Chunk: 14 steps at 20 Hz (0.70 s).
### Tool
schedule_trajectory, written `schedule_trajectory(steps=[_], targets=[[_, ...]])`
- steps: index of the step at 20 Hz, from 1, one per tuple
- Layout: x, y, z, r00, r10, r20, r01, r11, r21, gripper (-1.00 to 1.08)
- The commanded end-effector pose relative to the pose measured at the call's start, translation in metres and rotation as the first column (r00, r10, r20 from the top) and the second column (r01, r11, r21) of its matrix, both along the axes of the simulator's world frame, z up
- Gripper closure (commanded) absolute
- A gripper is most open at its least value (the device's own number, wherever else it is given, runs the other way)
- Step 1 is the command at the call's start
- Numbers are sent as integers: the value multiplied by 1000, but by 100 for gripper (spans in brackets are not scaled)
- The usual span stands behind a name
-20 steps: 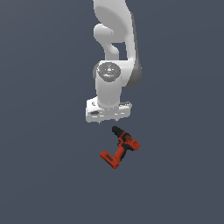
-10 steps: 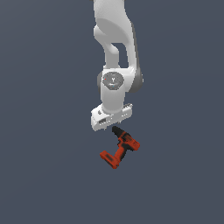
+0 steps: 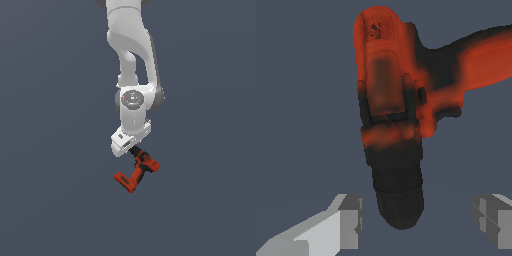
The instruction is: Pick up the object and move it to a goal position.
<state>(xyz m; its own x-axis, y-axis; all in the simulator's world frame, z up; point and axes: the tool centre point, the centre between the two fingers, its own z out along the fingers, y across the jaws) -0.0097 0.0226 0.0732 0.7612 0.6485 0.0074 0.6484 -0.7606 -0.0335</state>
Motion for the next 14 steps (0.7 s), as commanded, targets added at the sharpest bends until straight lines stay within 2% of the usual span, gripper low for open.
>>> schedule_trajectory(steps=[1,8,14], targets=[[0,4,-5,999,49,7,-49,999,9,-60],[0,12,-14,992,125,18,-125,992,24,-60],[0,12,-15,991,132,19,-132,991,25,-60]])
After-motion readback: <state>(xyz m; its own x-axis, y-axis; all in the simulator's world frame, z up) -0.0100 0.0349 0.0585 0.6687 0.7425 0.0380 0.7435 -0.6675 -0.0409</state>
